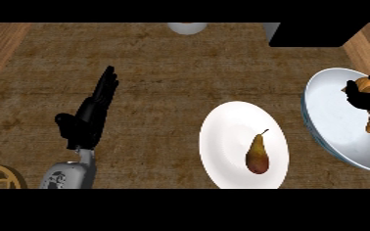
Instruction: Pick the croissant from the plate and place it in the bowl
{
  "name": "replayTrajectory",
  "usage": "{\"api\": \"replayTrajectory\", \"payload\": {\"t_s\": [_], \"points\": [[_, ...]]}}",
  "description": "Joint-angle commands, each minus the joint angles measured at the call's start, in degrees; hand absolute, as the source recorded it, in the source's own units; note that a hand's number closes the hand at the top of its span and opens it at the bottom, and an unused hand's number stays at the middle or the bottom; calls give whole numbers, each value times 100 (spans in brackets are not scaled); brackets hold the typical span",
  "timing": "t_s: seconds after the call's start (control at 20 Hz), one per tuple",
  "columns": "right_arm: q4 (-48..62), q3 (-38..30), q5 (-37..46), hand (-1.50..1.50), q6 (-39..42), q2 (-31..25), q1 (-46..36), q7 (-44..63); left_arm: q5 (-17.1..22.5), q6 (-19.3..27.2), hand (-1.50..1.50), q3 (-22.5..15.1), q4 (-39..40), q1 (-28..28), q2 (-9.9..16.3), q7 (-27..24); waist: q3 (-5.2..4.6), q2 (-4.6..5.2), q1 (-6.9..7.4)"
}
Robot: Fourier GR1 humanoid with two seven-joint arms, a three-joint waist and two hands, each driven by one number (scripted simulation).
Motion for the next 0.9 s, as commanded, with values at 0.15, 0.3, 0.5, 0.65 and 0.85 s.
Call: {"api": "replayTrajectory", "payload": {"t_s": [0.15, 0.3, 0.5, 0.65, 0.85], "points": [[1383, -298, -879, -150, 430, 201, -194, -629, 54, -62, 0, 95, -81, -227, 78, 273, 0, 7, 37], [1946, -556, -1313, -150, 664, -34, -170, -1632, -75, 66, 0, -102, -234, -77, -111, 253, 1, 1, 17], [2062, -1045, -1965, -150, 737, -64, -228, -2296, 52, -92, 0, 106, -23, 107, 25, -98, -1, -3, -3], [1544, -1235, -2104, -150, 158, 326, 85, -2703, -55, 29, 0, 2, -237, 117, -42, 188, 0, -15, -36], [611, -1646, -2740, -150, 563, 159, 127, -2032, 60, -101, 0, 63, -269, 358, 5, 7, -7, -35, -66]]}}
